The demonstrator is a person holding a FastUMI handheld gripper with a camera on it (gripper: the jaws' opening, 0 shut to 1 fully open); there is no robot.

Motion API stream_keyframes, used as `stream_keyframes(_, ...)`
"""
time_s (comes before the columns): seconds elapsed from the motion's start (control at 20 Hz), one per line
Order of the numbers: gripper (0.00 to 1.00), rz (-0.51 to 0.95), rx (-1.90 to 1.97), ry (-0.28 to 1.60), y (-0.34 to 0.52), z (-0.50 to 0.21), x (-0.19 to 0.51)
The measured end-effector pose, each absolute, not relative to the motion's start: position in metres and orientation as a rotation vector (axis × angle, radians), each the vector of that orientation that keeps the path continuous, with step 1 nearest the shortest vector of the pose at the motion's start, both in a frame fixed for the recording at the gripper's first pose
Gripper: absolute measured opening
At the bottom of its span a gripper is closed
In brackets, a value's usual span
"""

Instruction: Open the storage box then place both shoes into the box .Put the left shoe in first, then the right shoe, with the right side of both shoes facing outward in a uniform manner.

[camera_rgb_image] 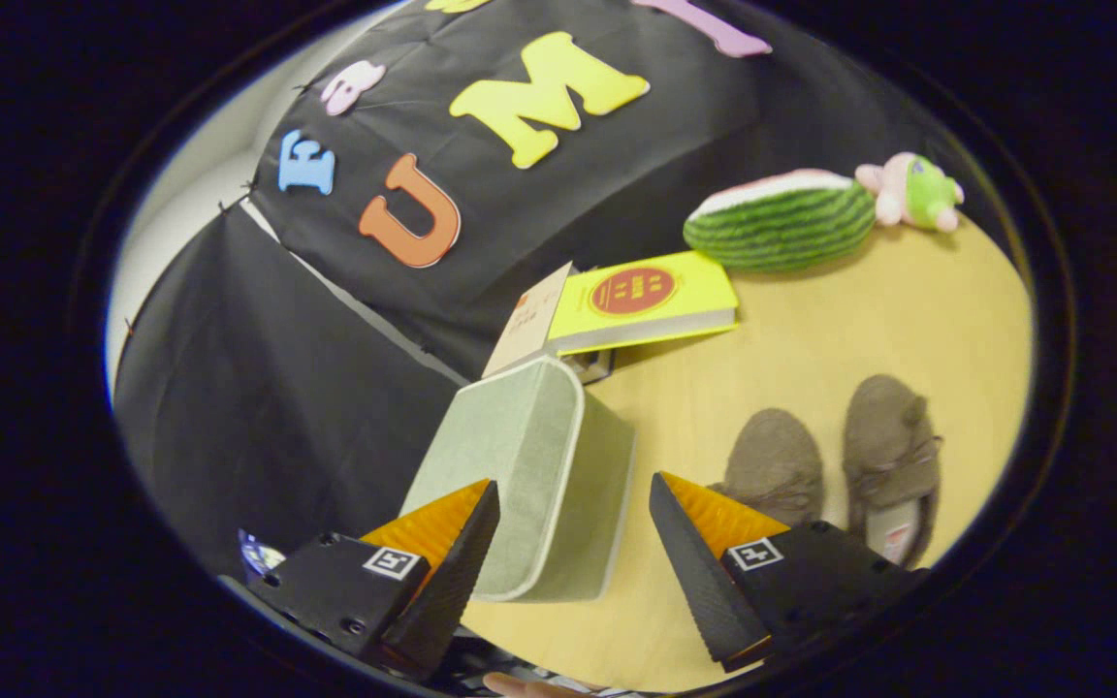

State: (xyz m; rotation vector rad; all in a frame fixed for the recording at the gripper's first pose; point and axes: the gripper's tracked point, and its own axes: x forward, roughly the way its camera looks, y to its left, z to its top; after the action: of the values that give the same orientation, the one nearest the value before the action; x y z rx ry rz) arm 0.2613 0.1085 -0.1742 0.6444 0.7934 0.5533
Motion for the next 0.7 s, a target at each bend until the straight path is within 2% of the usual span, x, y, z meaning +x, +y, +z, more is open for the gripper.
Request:
stream_keyframes(0.45,0.97,0.846,0.895,1.006,0.159,-0.191,0.291)
stream_keyframes(0.7,0.89,0.860,0.940,1.085,0.173,-0.208,0.298)
